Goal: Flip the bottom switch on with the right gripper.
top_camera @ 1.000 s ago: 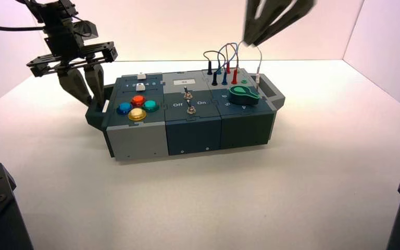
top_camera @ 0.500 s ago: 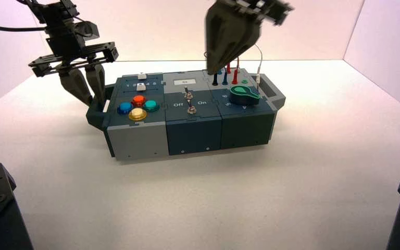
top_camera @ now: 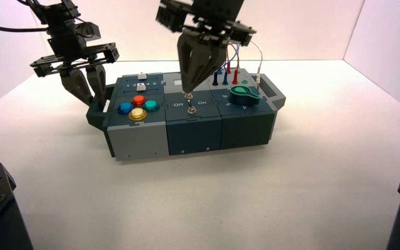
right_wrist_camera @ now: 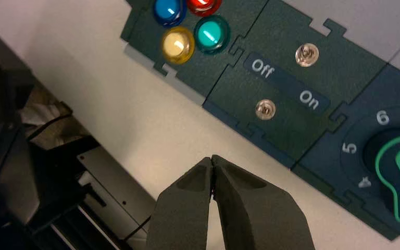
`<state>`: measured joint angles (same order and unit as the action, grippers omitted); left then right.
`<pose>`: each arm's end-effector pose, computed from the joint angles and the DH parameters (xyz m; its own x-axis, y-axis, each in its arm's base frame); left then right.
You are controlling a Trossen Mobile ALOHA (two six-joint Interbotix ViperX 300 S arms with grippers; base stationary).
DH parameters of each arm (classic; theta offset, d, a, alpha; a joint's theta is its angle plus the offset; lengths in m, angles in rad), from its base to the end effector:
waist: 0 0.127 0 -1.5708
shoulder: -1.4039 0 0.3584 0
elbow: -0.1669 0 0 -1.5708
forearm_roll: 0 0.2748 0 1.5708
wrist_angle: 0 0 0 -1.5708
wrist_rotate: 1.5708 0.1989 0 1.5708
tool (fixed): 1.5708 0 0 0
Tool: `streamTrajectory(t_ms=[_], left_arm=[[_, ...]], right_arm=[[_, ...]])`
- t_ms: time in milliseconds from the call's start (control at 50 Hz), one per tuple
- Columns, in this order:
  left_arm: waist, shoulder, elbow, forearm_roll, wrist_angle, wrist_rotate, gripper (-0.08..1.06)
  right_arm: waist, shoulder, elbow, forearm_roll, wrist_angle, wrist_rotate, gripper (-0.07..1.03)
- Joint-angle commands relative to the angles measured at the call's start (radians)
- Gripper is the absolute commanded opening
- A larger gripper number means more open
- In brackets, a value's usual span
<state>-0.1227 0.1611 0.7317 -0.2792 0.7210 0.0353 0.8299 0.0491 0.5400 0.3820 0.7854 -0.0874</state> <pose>0.2767 -0.0706 0.0567 -0.0452 -0.1777 -0.9830 -0.0602 0.9827 -0.1749 0.1974 0.2934 0.1377 -0.0437 0.3427 -0.9384 -0.6159 0.7303 0.2954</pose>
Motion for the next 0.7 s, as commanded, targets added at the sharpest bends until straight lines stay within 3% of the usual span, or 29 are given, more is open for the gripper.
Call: streamTrajectory(t_ms=[20,700], left_arm=[[-0.029,-0.002,-0.032,-0.02,-0.014,0.026,-0.03],[-0.029,0.002,-0.035,-0.02,-0.008,0.034,-0.03]], right_arm=[[0.005,0.009,-0.043,0.005,-0.011,0.0,-0.02],[0.0,0.124,-0.087,-0.003,-0.058,0.0,-0.02]])
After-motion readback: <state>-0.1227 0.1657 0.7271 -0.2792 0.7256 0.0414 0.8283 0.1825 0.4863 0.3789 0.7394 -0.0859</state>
